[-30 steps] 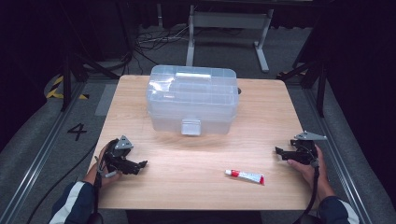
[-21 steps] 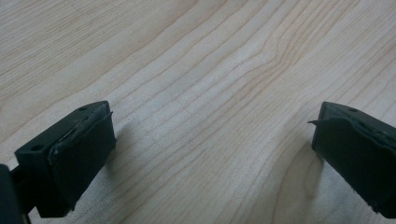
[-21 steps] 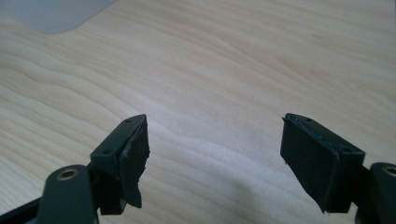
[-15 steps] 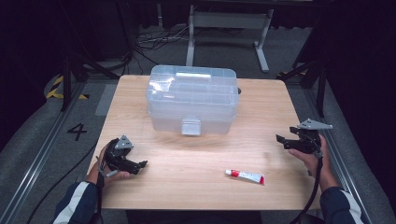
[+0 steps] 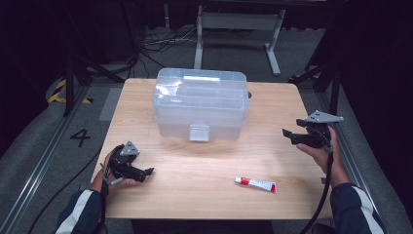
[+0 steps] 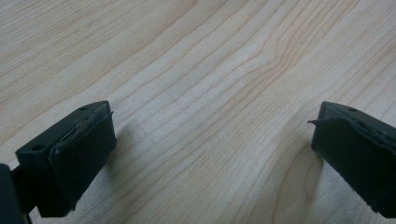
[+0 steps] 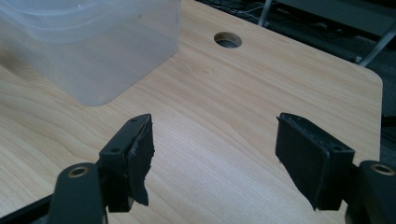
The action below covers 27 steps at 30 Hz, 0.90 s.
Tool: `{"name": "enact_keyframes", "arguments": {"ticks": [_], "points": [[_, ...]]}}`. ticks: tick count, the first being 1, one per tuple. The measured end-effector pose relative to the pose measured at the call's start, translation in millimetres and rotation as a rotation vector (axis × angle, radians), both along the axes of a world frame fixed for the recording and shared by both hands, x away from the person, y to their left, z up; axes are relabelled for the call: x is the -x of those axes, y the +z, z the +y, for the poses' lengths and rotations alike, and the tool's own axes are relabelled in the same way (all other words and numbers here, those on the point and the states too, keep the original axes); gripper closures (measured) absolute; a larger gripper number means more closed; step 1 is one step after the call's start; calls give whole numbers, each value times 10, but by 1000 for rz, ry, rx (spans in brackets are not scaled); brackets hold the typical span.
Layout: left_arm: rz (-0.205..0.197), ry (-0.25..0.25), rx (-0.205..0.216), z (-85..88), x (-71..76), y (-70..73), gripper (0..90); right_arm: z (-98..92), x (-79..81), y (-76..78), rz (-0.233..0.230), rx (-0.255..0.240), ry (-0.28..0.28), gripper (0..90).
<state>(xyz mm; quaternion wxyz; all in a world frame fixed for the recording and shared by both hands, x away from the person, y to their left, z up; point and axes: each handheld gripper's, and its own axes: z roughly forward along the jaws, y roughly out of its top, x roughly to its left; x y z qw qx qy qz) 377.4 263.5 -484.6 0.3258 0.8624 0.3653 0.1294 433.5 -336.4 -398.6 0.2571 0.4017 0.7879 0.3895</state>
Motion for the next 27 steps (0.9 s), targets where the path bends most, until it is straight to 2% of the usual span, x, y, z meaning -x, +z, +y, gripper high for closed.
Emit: {"name": "enact_keyframes", "arguments": {"ticks": [6,13,16,19,20,22,23,24,26,27], "points": [[-1,-4,-1,1,-10,1,1,122,-54,101,-2,5,36,289],[2,-8,-10,9,-39,13,9,339,-165,354,-47,4,75,301],[0,14,6,37,-71,25,61,450,-222,449,-57,13,87,303],[12,20,51,78,-146,48,154,588,-267,567,-72,18,110,310],[19,11,53,83,-180,56,185,637,-281,610,-77,16,121,313],[20,17,48,71,-216,61,179,753,-313,705,-94,9,142,317],[19,17,33,53,-253,72,179,753,-313,705,-94,9,142,317],[-11,35,3,20,-303,93,193,880,-349,788,-113,21,161,316],[-12,45,12,-6,-349,121,204,920,-361,813,-117,17,165,316],[-14,48,34,-18,-383,142,209,1001,-378,859,-128,2,173,318]]}}
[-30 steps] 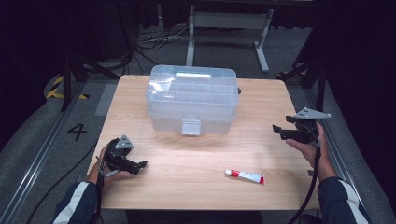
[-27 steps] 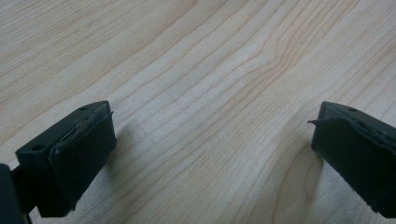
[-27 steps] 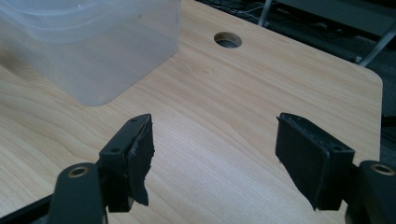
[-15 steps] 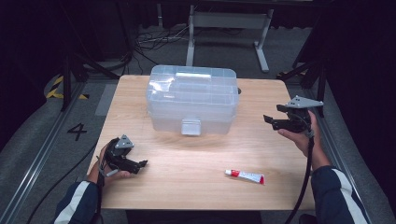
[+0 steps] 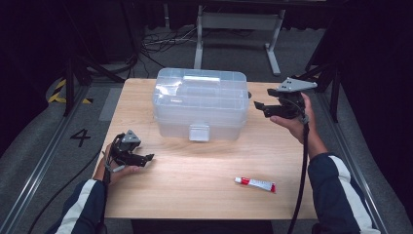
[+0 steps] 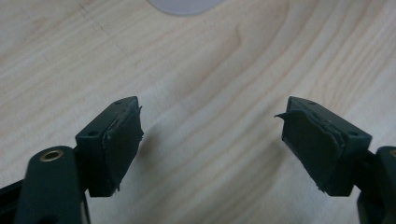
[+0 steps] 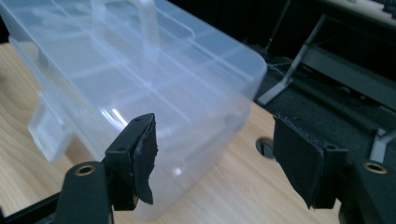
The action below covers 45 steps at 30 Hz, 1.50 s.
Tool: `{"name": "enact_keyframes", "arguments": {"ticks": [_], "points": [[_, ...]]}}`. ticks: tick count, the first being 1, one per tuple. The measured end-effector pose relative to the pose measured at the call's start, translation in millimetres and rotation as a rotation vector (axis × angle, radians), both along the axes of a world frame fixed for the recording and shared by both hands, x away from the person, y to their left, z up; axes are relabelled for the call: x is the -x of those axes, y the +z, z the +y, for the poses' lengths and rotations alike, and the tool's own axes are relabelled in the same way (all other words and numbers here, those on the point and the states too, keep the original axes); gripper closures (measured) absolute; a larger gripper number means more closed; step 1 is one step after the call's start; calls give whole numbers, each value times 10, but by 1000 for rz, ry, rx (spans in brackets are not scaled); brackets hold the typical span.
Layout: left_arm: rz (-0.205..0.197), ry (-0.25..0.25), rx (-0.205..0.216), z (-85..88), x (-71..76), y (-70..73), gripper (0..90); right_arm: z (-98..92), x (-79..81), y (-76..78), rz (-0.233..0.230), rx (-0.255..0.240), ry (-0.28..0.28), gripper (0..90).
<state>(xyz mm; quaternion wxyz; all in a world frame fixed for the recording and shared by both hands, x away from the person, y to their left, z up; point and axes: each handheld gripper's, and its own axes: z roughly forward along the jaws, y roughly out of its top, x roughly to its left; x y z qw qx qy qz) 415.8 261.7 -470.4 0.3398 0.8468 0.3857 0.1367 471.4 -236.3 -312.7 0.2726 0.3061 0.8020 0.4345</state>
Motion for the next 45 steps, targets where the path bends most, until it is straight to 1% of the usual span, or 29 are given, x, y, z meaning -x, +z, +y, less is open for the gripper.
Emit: {"name": "enact_keyframes", "arguments": {"ticks": [2,3,4,5,6,7,8,10,12,13,14,15,16,18,20,21,22,23,25,26,28,29,30,31,33,35,38,42,45], "points": [[-24,5,-6,-56,-64,54,213,127,-18,53,-14,14,15,318],[-28,1,7,-81,-108,83,213,206,-37,80,-14,25,32,318],[-34,-3,4,-93,-136,104,212,278,-59,101,-7,31,45,320],[-48,-4,15,-120,-172,133,211,318,-79,111,-4,35,50,319],[-67,-5,6,-134,-205,159,210,385,-111,121,-2,49,55,321],[-75,-5,0,-145,-230,174,209,437,-140,125,-3,67,58,323],[-70,2,11,-157,-253,186,207,473,-162,125,-4,78,61,324],[-66,2,33,-163,-318,206,206,555,-235,121,16,91,79,331],[-66,-5,43,-183,-367,222,192,622,-300,132,14,116,80,338],[-94,-8,32,-193,-379,233,191,644,-330,145,21,108,89,342],[-102,-17,39,-207,-382,240,191,663,-360,161,28,100,94,347],[-102,-17,39,-207,-382,240,190,684,-385,176,27,102,94,350],[-91,-35,35,-230,-422,257,179,713,-416,190,30,95,98,359],[-99,-31,41,-258,-448,273,175,764,-450,206,33,106,105,365],[-102,-30,63,-281,-479,290,172,822,-479,225,38,106,116,378],[-115,-36,61,-291,-486,293,175,849,-495,231,37,110,122,388],[-117,-44,53,-310,-488,289,178,881,-502,234,30,121,119,393],[-118,-49,43,-328,-494,281,179,906,-516,236,37,118,124,392],[-114,-58,31,-360,-508,258,182,953,-531,236,39,116,135,400],[-115,-58,31,-369,-513,252,183,986,-543,231,40,127,138,400],[-95,-64,33,-385,-543,251,183,1018,-566,224,49,129,146,403],[-99,-59,34,-389,-558,257,179,1039,-580,219,51,138,139,403],[-97,-52,53,-392,-573,259,174,1060,-595,214,55,139,140,404],[-102,-47,54,-391,-589,264,170,1078,-607,213,57,138,144,407],[-101,-52,57,-387,-609,259,169,1123,-624,208,50,158,146,416],[-99,-53,74,-373,-631,262,171,1172,-651,202,59,167,150,425],[-116,-49,94,-364,-647,277,172,1241,-700,195,72,167,149,463],[-127,-58,91,-361,-650,281,166,1295,-742,192,86,164,160,514],[-118,-62,104,-347,-665,298,170,1346,-766,174,85,182,156,616]]}}
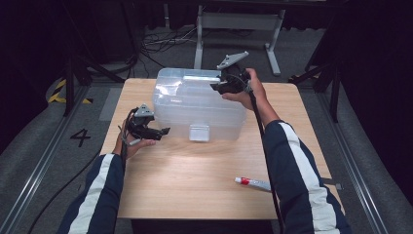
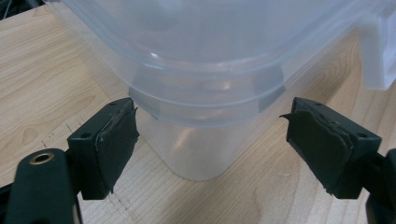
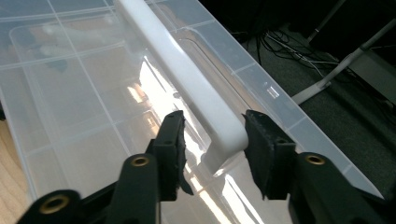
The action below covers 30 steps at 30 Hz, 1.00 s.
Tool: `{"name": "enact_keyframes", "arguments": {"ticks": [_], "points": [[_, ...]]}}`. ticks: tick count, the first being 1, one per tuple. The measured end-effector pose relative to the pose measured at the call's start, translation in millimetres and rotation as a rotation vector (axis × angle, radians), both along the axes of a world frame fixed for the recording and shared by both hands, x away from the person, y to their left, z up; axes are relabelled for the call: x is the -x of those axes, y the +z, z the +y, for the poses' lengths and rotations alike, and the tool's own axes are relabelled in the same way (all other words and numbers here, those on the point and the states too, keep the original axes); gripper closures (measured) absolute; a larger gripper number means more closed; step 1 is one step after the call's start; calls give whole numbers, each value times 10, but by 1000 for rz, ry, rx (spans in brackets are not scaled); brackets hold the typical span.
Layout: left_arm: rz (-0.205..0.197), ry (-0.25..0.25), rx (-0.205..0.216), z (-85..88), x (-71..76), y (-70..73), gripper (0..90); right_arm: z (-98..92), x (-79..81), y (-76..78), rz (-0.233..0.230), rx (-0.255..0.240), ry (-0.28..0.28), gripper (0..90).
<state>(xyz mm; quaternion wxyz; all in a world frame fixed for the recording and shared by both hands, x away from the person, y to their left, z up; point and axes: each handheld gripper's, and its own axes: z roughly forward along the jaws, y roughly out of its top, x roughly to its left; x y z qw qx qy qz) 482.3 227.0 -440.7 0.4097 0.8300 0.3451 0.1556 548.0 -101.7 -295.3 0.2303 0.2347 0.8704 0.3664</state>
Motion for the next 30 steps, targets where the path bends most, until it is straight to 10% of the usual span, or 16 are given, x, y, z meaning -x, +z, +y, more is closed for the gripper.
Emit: {"name": "enact_keyframes", "arguments": {"ticks": [30], "points": [[-13,-52,-59,-154,249,55,217,-131,246,-29,-45,73,9,719]]}}
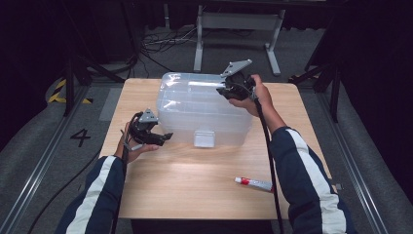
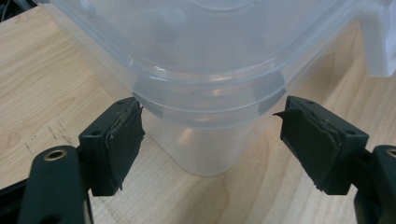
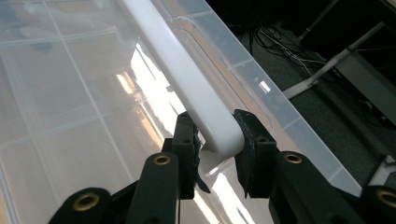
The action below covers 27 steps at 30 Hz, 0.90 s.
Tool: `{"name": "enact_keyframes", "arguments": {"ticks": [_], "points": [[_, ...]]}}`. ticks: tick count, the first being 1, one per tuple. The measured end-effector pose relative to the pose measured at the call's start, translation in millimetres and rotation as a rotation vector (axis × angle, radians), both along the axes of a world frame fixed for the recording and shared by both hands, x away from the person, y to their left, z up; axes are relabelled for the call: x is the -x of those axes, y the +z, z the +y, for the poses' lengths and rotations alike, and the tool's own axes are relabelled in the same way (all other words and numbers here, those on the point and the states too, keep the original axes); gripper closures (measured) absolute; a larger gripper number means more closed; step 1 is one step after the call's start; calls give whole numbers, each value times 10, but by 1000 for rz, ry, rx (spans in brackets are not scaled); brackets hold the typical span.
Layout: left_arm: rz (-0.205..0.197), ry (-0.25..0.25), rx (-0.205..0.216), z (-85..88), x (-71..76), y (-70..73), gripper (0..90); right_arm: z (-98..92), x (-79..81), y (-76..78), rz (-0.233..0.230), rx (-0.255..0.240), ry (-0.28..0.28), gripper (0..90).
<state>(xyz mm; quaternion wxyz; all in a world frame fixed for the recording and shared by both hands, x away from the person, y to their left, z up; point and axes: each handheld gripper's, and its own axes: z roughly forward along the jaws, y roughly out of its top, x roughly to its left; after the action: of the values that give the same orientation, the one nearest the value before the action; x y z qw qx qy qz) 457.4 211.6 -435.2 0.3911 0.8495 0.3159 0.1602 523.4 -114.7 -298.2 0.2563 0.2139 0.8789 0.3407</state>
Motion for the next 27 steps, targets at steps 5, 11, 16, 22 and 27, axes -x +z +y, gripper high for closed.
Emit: {"name": "enact_keyframes", "arguments": {"ticks": [5,11,16,22,27], "points": [[1,-10,0,-54,109,1,219,-72,103,1,-6,3,14,722],[8,-33,-2,-109,233,11,219,-151,205,-1,-3,-3,20,720],[3,-41,-11,-152,298,14,219,-186,273,-5,-11,2,19,720],[-8,-43,0,-216,303,31,217,-271,343,-11,-16,-2,22,722],[-6,-53,-3,-255,318,35,218,-322,377,-7,-13,0,21,723]]}}
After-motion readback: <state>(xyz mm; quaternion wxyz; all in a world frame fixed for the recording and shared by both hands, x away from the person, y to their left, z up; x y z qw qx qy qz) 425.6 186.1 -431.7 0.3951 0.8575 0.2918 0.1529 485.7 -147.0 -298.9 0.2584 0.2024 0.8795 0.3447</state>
